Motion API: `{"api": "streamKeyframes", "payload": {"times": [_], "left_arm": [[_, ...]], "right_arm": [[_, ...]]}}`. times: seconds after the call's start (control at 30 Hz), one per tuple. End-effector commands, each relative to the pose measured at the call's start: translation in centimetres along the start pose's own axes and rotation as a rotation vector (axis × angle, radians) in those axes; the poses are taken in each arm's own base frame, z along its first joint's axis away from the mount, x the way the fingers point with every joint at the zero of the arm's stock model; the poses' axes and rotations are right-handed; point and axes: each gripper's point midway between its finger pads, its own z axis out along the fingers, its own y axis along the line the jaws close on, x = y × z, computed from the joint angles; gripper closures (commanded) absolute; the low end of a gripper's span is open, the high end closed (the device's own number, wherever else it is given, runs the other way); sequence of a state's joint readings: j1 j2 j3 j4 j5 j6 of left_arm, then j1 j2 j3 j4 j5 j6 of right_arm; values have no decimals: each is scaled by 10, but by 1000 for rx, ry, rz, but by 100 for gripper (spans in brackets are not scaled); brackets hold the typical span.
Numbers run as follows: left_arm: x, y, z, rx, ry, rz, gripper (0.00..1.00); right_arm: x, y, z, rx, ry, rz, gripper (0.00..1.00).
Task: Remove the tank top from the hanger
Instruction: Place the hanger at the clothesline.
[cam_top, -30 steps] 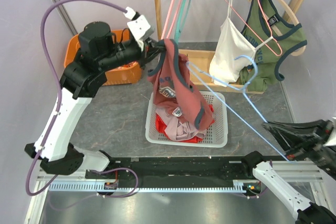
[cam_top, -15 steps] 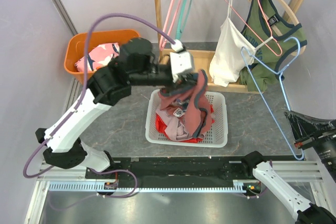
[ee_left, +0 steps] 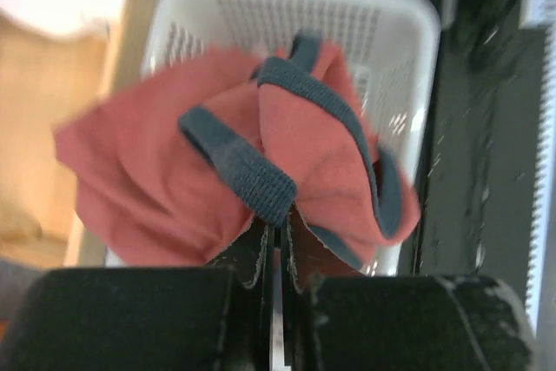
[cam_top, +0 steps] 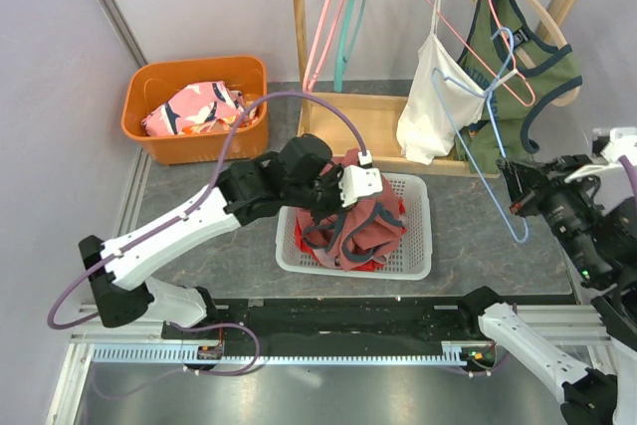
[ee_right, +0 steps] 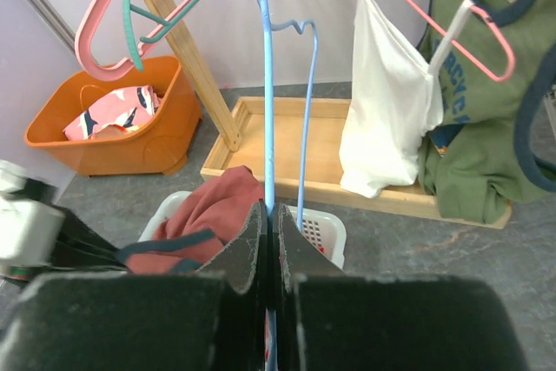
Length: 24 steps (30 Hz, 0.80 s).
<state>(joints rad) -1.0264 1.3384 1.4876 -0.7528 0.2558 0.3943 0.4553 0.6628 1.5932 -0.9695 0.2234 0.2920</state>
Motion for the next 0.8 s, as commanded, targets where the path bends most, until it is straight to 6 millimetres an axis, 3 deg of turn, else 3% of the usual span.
{"api": "streamKeyframes", "payload": {"times": [0.0,0.13,0.27,0.4,0.5,0.57,0.67,0.77], "left_arm": [[24,36,10,-158,92,-45,98],[73,45,46,-168,248,-66,98],[106,56,70,-178,293,-97,96],[121,69,84,-212,322,-135,71],[127,77,93,-235,334,-168,59],[132,80,100,-242,333,-182,56],[154,74,114,-222,378,-186,54],[194,59,122,-166,479,-155,52]], "right_arm": [[-13,15,23,-46,-63,31,100],[-7,14,39,-25,-42,27,100],[-8,17,49,-23,-30,16,100],[-5,21,59,-40,-17,-5,100],[-4,23,66,-44,-16,-19,100],[-2,26,73,-51,-7,-24,100],[2,24,80,-40,9,-38,100],[2,20,84,-11,13,-50,100]]}}
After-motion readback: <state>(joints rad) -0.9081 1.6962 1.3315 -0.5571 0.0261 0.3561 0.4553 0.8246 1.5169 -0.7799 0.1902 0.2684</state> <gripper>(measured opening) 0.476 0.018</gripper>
